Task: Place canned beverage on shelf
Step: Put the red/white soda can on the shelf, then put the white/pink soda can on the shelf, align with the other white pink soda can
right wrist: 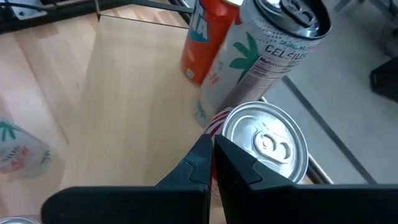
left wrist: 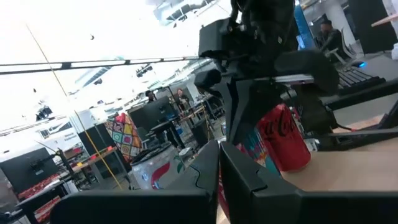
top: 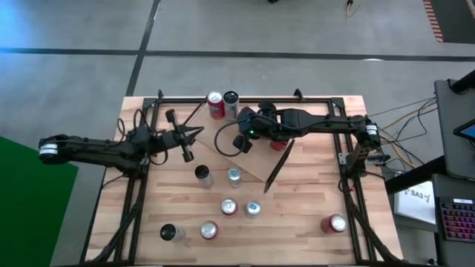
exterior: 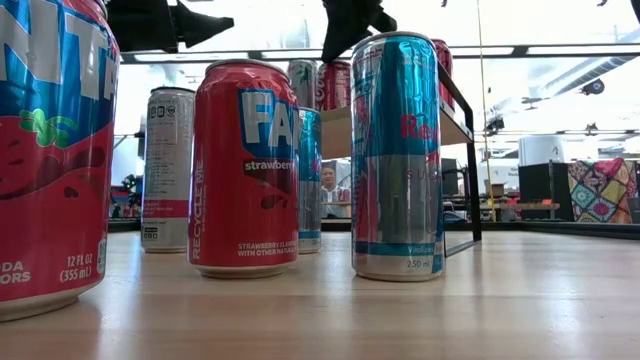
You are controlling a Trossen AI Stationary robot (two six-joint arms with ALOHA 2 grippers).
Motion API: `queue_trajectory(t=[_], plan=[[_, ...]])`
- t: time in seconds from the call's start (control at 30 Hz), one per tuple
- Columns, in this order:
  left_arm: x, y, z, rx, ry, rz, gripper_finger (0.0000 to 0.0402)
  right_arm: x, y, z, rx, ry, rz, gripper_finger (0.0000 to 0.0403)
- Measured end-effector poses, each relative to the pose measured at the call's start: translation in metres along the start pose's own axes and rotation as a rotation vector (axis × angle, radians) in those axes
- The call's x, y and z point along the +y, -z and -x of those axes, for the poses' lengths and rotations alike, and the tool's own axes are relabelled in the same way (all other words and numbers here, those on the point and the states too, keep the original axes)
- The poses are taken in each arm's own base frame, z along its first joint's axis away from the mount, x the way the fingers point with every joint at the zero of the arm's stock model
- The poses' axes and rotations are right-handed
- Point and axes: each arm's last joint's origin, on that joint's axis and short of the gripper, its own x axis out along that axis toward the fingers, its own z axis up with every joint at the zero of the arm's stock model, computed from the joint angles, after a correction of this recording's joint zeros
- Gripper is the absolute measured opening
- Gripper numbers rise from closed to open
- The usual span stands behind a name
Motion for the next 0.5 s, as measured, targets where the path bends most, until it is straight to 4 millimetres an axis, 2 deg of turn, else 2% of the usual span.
queue_trajectory(t=[0.2,0.37,0.5], plan=[[-0.001,0.001,-0.001,0.008,0.005,0.0,0.0,0.0,-0.002,0.003,-0.015,-0.008,0.023,0.0009],[-0.001,0.001,-0.001,0.007,0.004,0.002,0.0,0.002,-0.008,0.029,-0.071,-0.098,0.045,0.0009],[0.0,0.0,0.0,0.0,0.0,0.022,0.0,0.001,-0.003,0.054,-0.062,-0.167,0.09,0.0009]])
